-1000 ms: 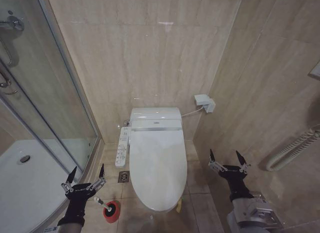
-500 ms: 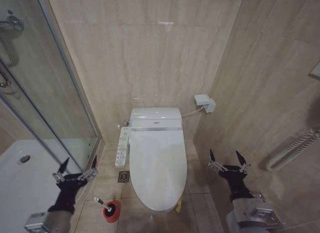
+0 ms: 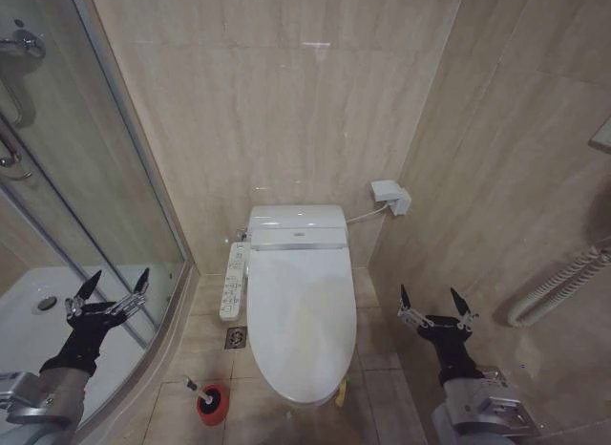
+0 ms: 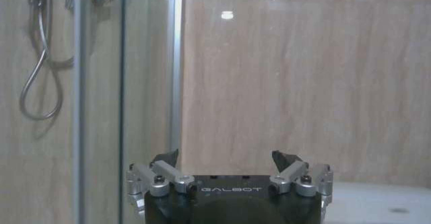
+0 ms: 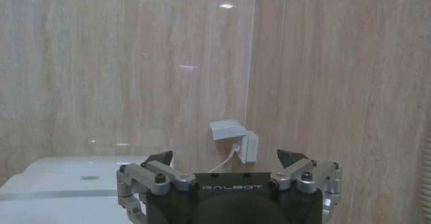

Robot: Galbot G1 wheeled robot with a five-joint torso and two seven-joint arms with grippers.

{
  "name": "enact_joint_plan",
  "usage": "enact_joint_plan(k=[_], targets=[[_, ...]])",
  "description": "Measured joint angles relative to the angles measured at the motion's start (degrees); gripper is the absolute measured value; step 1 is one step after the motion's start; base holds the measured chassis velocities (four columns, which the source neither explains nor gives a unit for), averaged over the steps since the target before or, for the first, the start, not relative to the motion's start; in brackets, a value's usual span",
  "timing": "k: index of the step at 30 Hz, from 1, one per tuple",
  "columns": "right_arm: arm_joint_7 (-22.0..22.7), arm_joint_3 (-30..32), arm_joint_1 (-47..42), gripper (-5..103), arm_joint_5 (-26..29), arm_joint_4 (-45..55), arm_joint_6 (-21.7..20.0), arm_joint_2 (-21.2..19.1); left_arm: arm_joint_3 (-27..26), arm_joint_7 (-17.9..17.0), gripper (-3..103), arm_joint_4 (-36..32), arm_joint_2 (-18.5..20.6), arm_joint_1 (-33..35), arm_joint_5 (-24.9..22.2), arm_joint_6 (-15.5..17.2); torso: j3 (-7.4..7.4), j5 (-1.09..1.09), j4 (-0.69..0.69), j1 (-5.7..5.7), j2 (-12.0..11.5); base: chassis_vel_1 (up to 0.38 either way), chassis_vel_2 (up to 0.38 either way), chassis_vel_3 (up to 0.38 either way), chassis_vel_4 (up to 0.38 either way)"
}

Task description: Open the toilet lid, clean the toilet bowl with a toilet brush, close the toilet lid, and flush.

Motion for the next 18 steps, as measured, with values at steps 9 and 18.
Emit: enact_joint_plan(k=[9,18], targets=[[0.01,0.01,0.0,100,0.0,0.0,0.0,0.0,1.82,0.47,94,5.41,1.73,-2.43,-1.96,-1.22,0.0,0.02,0.0,0.0,0.0,0.0,0.0,0.0,0.0],[0.0,0.01,0.0,100,0.0,0.0,0.0,0.0,3.07,0.85,89,9.86,4.77,-5.72,-4.45,-2.42,0.0,0.02,-0.01,0.0,0.0,0.0,0.0,0.0,0.0]])
